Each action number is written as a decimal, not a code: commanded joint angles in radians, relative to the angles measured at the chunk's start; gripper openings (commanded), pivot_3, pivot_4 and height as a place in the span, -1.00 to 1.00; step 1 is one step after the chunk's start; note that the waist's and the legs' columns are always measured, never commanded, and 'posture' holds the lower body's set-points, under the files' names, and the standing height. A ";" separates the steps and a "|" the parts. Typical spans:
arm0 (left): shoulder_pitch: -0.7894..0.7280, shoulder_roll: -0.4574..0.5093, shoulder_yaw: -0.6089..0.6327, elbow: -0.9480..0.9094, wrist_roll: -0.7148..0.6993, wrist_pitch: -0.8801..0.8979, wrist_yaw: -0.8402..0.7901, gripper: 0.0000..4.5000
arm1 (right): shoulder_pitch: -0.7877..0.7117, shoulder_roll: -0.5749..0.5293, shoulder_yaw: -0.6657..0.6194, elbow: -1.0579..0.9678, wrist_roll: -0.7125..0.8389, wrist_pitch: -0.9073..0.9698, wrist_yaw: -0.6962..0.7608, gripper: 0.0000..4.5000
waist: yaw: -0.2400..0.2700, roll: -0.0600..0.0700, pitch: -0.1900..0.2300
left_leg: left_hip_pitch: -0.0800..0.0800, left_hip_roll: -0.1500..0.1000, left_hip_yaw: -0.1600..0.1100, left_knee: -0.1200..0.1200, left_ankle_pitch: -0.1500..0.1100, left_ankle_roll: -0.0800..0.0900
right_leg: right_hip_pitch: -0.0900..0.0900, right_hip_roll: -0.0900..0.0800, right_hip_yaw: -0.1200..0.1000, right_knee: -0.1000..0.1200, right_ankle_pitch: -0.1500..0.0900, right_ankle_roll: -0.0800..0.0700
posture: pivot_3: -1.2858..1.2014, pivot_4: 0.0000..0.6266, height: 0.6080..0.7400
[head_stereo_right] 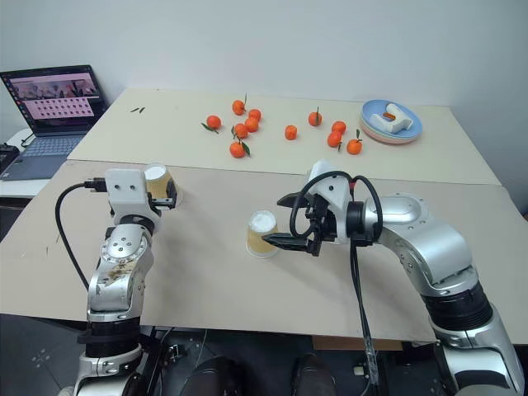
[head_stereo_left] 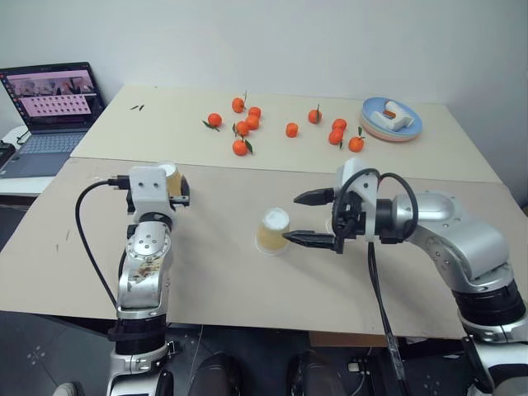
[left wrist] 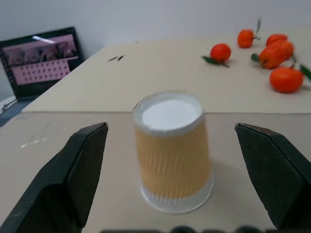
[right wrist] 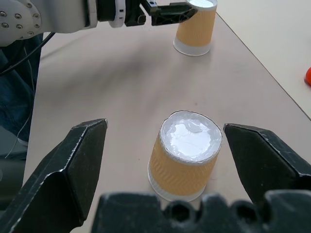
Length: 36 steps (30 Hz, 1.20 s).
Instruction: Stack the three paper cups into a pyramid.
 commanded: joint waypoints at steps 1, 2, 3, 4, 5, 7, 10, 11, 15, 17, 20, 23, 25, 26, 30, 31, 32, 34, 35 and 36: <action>-0.047 0.029 0.028 0.071 -0.045 -0.020 -0.042 0.99 | -0.021 0.006 -0.024 -0.019 -0.001 -0.029 0.004 1.00 | 0.000 0.000 0.000 | 0.000 0.000 0.000 0.000 0.000 0.000 | 0.000 0.000 0.000 0.000 0.000 0.000 | 0.03 -0.52 0.09; -0.059 0.038 0.032 0.095 -0.051 -0.031 -0.051 0.99 | -0.021 0.008 -0.025 -0.021 -0.001 -0.027 0.003 1.00 | 0.002 0.000 0.000 | 0.000 0.000 0.000 0.000 0.000 0.000 | 0.000 0.000 0.000 0.000 0.000 0.000 | 0.03 -0.52 0.09; -0.083 0.053 0.036 0.143 -0.056 -0.049 -0.061 0.99 | -0.019 0.009 -0.027 -0.023 -0.002 -0.026 0.001 1.00 | 0.004 0.000 0.000 | -0.001 0.000 0.000 0.000 0.000 0.000 | 0.000 0.000 -0.001 0.000 0.000 0.000 | 0.03 -0.52 0.09; -0.100 0.063 0.038 0.176 -0.058 -0.062 -0.066 0.99 | -0.018 0.009 -0.029 -0.024 -0.002 -0.025 0.000 1.00 | 0.006 0.000 0.000 | -0.001 0.000 0.000 0.000 0.000 0.000 | 0.000 0.000 -0.001 0.000 0.000 0.000 | 0.03 -0.52 0.09; -0.112 0.073 0.036 0.203 -0.062 -0.077 -0.079 0.99 | -0.017 0.010 -0.030 -0.026 -0.003 -0.024 -0.001 1.00 | 0.006 0.000 0.000 | -0.001 0.000 0.000 0.000 0.000 0.000 | 0.000 -0.001 -0.002 0.000 0.000 0.000 | 0.03 -0.52 0.09; -0.144 0.091 0.019 0.262 -0.067 -0.112 -0.109 0.99 | -0.015 0.011 -0.032 -0.028 -0.003 -0.023 -0.003 1.00 | 0.006 0.000 0.000 | -0.001 0.000 0.000 0.000 0.000 0.000 | 0.000 -0.001 -0.002 0.000 0.000 0.000 | 0.03 -0.52 0.09; -0.173 0.110 -0.008 0.307 -0.073 -0.148 -0.151 0.99 | -0.010 0.009 -0.037 -0.033 -0.002 -0.021 -0.006 1.00 | 0.005 0.000 0.000 | -0.001 -0.001 0.000 0.000 0.000 0.000 | 0.000 -0.001 -0.002 0.000 0.000 0.000 | 0.03 -0.52 0.09; -0.184 0.113 -0.016 0.318 -0.074 -0.155 -0.162 0.99 | -0.007 0.008 -0.039 -0.033 -0.002 -0.021 -0.007 1.00 | 0.005 0.000 0.000 | -0.001 -0.001 0.000 0.000 0.000 0.000 | 0.000 -0.001 -0.002 0.000 0.000 0.000 | 0.03 -0.52 0.09; -0.217 0.118 -0.021 0.358 -0.083 -0.168 -0.179 0.99 | -0.001 0.008 -0.039 -0.035 -0.004 -0.022 -0.011 1.00 | 0.003 0.000 0.000 | -0.001 -0.001 0.000 0.000 0.000 0.000 | 0.000 -0.001 -0.002 -0.001 0.000 0.000 | 0.03 -0.52 0.09; -0.235 0.122 -0.021 0.389 -0.082 -0.182 -0.184 0.99 | 0.000 0.009 -0.040 -0.036 -0.004 -0.021 -0.013 1.00 | 0.001 0.000 0.000 | -0.001 -0.001 0.000 0.000 0.000 0.000 | 0.000 -0.001 -0.002 0.000 0.000 0.000 | 0.03 -0.52 0.09; -0.274 0.131 -0.018 0.449 -0.080 -0.212 -0.187 0.99 | 0.001 0.011 -0.040 -0.034 -0.004 -0.021 -0.015 1.00 | -0.001 0.000 0.000 | -0.001 -0.001 0.000 0.000 0.000 0.000 | 0.000 -0.001 -0.002 0.000 0.000 0.000 | 0.03 -0.52 0.09; -0.310 0.145 -0.016 0.510 -0.078 -0.244 -0.192 0.99 | 0.002 0.010 -0.038 -0.033 -0.004 -0.021 -0.015 1.00 | -0.003 0.000 0.000 | -0.002 -0.001 0.000 0.000 0.000 0.000 | 0.000 -0.001 -0.002 -0.001 0.000 0.000 | 0.03 -0.52 0.09; -0.330 0.156 -0.020 0.552 -0.077 -0.265 -0.201 0.99 | 0.002 0.010 -0.036 -0.031 -0.005 -0.022 -0.015 1.00 | -0.003 0.000 0.000 | -0.002 -0.001 0.000 0.000 0.000 0.000 | -0.001 -0.001 -0.002 -0.001 0.000 0.000 | 0.03 -0.52 0.09; -0.342 0.163 -0.022 0.579 -0.077 -0.278 -0.206 0.99 | 0.002 0.010 -0.034 -0.029 -0.007 -0.022 -0.015 1.00 | -0.003 0.000 0.000 | -0.002 -0.001 0.000 0.000 0.000 0.000 | -0.001 -0.001 -0.002 -0.001 0.000 0.000 | 0.03 -0.52 0.09; -0.378 0.177 -0.031 0.658 -0.074 -0.320 -0.224 0.99 | -0.001 0.013 -0.031 -0.024 -0.007 -0.023 -0.014 1.00 | -0.003 0.000 0.000 | -0.002 -0.001 0.000 0.000 0.000 0.000 | -0.001 -0.001 -0.003 -0.001 0.000 0.000 | 0.03 -0.52 0.09; -0.385 0.178 -0.034 0.672 -0.075 -0.326 -0.232 0.99 | -0.002 0.014 -0.031 -0.023 -0.007 -0.022 -0.014 1.00 | -0.003 0.000 0.000 | -0.002 -0.001 0.000 0.000 0.000 0.000 | -0.001 -0.001 -0.003 -0.001 0.000 0.000 | 0.03 -0.52 0.09; -0.391 0.180 -0.036 0.683 -0.076 -0.331 -0.238 0.99 | -0.003 0.014 -0.031 -0.022 -0.007 -0.022 -0.013 1.00 | -0.003 0.000 0.000 | -0.002 -0.001 0.000 0.000 0.000 0.000 | -0.001 -0.001 -0.003 -0.001 0.000 0.000 | 0.03 -0.52 0.09; -0.397 0.180 -0.034 0.698 -0.078 -0.339 -0.237 0.99 | -0.005 0.015 -0.030 -0.020 -0.008 -0.024 -0.012 1.00 | -0.002 0.000 0.000 | -0.003 -0.001 -0.001 0.000 0.000 0.000 | -0.001 -0.001 -0.003 -0.001 0.000 0.000 | 0.03 -0.52 0.09; -0.398 0.180 -0.034 0.704 -0.078 -0.343 -0.237 0.99 | -0.006 0.015 -0.029 -0.018 -0.009 -0.025 -0.011 1.00 | -0.003 0.000 0.000 | -0.003 -0.001 -0.001 0.000 0.000 0.000 | -0.001 -0.001 -0.003 -0.001 0.000 0.000 | 0.03 -0.52 0.09; -0.399 0.181 -0.033 0.708 -0.079 -0.346 -0.237 0.99 | -0.006 0.016 -0.030 -0.018 -0.009 -0.025 -0.012 1.00 | -0.003 0.000 0.000 | -0.003 -0.001 -0.001 0.000 0.000 0.000 | -0.001 -0.001 -0.003 -0.001 0.000 0.000 | 0.03 -0.52 0.09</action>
